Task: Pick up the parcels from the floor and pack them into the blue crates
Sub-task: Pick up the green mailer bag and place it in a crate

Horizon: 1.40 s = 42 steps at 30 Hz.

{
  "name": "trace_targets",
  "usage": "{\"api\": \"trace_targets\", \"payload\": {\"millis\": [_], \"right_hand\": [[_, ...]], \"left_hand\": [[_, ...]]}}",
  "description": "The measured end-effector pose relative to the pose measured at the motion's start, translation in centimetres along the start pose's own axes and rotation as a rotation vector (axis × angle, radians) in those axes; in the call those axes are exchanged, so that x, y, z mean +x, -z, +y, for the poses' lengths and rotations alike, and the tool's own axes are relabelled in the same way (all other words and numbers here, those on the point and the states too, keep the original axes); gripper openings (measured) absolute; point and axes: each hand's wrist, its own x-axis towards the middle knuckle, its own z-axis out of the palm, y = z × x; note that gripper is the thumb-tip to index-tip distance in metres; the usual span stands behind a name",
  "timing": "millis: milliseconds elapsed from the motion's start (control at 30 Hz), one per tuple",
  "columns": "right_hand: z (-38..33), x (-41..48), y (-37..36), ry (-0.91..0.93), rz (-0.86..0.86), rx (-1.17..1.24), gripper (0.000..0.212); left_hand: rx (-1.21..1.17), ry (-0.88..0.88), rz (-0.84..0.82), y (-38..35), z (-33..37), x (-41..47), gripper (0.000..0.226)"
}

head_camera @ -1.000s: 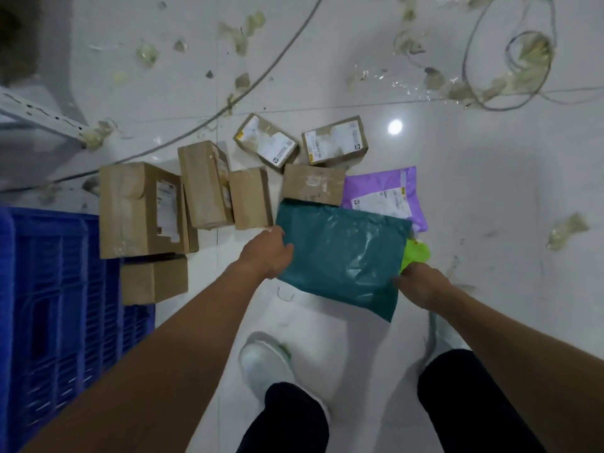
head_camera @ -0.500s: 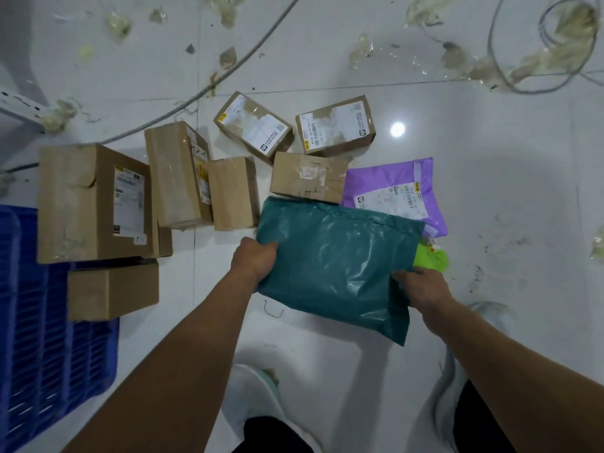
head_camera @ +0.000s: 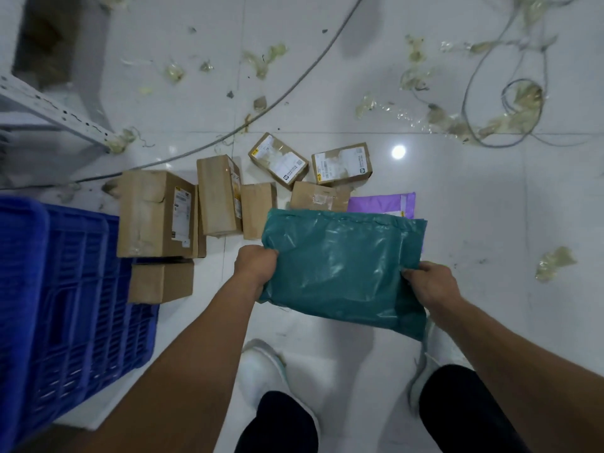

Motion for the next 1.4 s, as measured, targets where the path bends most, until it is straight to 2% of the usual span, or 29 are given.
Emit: {"api": "trace_targets", "payload": {"millis": [133,367,567,667,800,1000,1167,1400], "right_hand": [[-4.3,-4.6,4.2,0.056,0.005,-0.020,0.006],[-12.3,-15.2,11.2,0.137,0.030,-0.065,0.021],[-19.5,-25.4,16.7,0.354,0.057,-0.160,0.024],[-22.4,-30.2,19.1,0.450,0.054,-0.226,0.023],[-26.8,-35.3,21.0,0.611,0.013,-0.358,0.026],[-34.7,-42.6,20.2,0.938,-0.048,-0.499,0.021],[-39.1,-49.9,18.0,1.132,-0.124,-0.559,0.023],[-40.3,-60.9,12.2,1.374,-0.285,-0.651,0.018]], "left_hand": [[-0.009,-0.079,-0.004,4.0,3.9,-5.8,0.009],[-0.031,-0.160,-0.031,12.1,9.0,-18.3,0.013],[-0.122,-0.162,-0.056,19.8,11.0,-29.6,0.016],[-0.203,-0.200,-0.003,22.9,11.9,-35.9,0.008],[-0.275,-0.215,0.110,27.0,12.3,-42.4,0.011],[-0.425,-0.256,0.300,33.2,11.0,-48.6,0.019],[-0.563,-0.250,0.441,38.5,7.8,-54.5,0.016],[-0.791,-0.199,0.633,43.7,-0.3,-63.3,0.016]]}}
